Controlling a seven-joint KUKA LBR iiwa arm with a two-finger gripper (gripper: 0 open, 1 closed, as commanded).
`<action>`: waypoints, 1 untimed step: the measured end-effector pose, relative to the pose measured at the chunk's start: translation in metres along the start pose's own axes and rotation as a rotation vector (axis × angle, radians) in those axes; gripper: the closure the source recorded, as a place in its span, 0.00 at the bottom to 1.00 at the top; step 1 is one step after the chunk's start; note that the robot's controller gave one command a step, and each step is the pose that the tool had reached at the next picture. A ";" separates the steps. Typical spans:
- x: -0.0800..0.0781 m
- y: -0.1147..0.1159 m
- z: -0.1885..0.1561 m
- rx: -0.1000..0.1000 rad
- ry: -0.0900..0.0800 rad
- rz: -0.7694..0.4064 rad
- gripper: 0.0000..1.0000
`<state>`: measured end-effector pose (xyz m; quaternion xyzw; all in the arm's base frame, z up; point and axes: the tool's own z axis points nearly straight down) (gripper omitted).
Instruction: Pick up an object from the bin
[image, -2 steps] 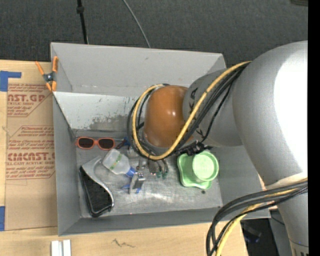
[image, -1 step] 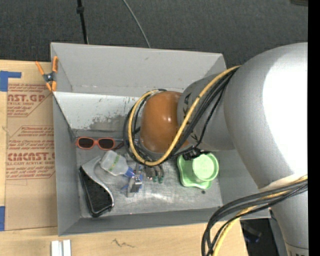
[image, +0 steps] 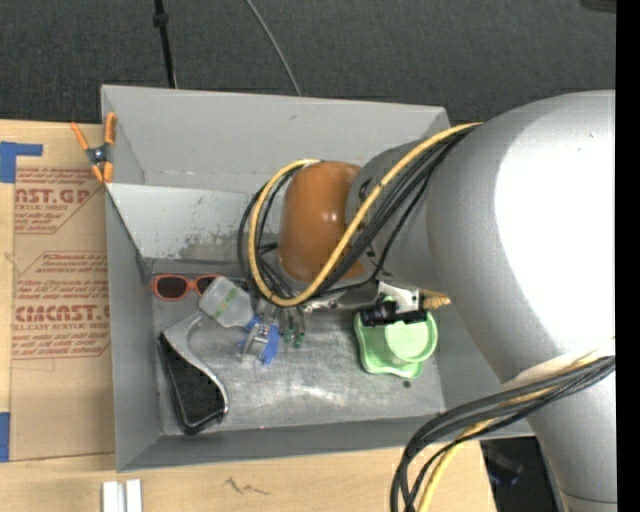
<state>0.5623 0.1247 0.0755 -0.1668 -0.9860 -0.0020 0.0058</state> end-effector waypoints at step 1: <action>0.000 0.000 0.000 -0.001 -0.002 0.001 1.00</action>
Offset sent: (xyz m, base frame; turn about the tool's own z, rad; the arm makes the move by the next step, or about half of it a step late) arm 0.0000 0.0000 0.0000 0.0000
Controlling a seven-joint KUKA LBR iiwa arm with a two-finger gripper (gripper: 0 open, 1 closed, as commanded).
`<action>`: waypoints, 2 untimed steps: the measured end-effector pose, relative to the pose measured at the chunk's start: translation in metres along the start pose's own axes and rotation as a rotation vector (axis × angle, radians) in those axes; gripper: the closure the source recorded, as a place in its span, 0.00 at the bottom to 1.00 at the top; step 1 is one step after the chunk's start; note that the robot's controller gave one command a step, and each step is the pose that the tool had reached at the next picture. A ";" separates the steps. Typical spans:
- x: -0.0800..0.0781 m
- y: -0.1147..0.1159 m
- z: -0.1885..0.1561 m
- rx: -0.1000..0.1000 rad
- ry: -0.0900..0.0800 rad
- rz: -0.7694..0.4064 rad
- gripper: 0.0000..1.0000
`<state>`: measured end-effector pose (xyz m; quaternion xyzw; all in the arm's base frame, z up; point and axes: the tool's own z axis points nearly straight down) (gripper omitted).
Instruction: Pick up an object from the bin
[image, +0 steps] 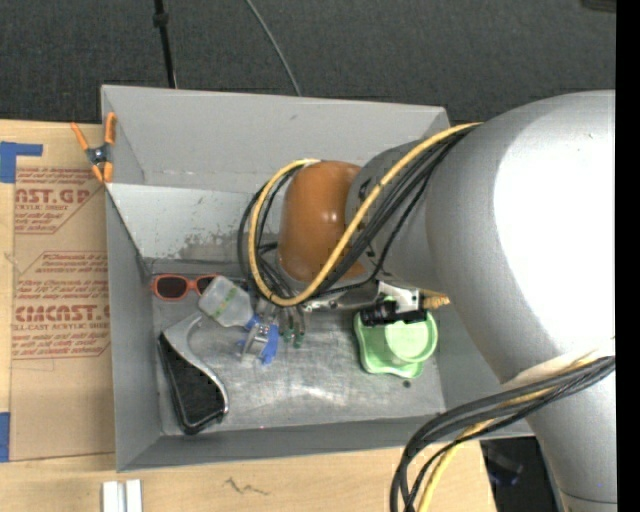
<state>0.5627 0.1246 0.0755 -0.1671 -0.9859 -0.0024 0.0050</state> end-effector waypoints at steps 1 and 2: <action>0.000 0.000 0.000 0.000 0.000 0.000 1.00; 0.003 0.002 -0.027 0.003 -0.011 0.004 1.00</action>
Offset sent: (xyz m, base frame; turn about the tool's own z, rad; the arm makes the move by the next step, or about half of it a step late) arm -0.0019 0.0063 0.0426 0.0027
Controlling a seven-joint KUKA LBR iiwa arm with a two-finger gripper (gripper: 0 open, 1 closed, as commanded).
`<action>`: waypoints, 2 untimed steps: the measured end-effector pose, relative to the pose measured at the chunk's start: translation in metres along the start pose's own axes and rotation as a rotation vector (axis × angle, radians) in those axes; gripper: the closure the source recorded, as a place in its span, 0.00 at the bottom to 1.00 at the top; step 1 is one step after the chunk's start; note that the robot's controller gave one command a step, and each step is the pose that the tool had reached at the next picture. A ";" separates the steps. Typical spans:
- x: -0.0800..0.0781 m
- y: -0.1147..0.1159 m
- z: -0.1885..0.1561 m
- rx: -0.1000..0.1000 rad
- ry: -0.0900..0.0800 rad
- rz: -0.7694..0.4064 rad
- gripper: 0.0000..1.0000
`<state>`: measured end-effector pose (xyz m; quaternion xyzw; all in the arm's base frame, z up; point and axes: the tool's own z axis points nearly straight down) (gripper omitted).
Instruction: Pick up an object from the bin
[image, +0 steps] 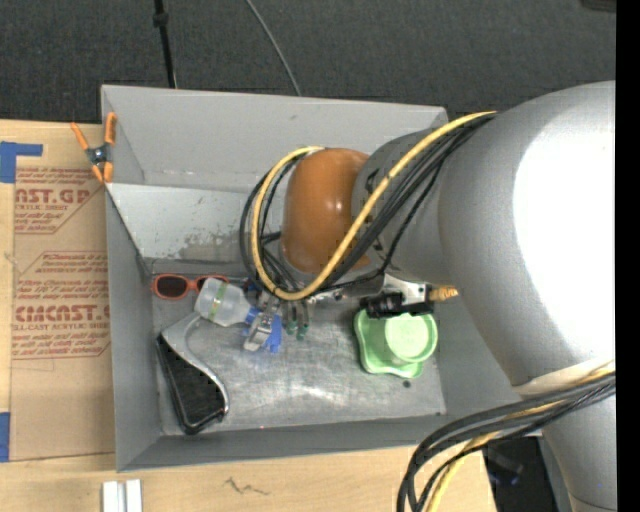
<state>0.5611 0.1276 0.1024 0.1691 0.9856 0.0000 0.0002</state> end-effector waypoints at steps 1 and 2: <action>0.003 0.015 -0.033 0.000 0.000 0.015 1.00; 0.002 0.004 -0.065 0.000 0.002 0.024 1.00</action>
Offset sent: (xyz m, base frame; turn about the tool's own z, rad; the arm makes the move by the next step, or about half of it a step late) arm -0.0009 0.0012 0.0697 0.0281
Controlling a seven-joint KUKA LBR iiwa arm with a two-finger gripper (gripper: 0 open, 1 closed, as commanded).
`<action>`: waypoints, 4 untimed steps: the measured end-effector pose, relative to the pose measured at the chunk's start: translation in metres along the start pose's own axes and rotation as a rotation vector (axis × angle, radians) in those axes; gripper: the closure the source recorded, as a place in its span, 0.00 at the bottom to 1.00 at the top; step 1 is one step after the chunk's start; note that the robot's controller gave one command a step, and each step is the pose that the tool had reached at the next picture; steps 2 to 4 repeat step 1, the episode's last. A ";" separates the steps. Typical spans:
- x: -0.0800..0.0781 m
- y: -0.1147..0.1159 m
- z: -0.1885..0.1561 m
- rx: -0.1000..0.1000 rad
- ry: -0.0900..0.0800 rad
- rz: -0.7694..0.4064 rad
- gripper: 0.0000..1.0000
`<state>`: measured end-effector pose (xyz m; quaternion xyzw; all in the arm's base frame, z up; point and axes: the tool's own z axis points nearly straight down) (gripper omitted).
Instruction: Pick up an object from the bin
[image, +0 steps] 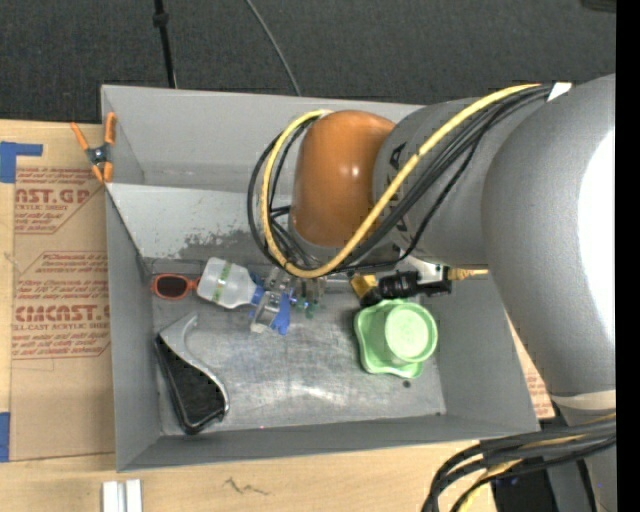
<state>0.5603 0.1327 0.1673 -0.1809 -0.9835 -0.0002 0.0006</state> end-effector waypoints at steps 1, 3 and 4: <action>0.000 0.010 -0.054 0.002 0.001 -0.022 1.00; 0.000 0.010 -0.054 0.002 0.001 -0.022 1.00; 0.000 0.010 -0.054 0.002 0.001 -0.022 1.00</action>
Offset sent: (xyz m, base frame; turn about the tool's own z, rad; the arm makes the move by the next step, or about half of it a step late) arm 0.0009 -0.0128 -0.0973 0.0666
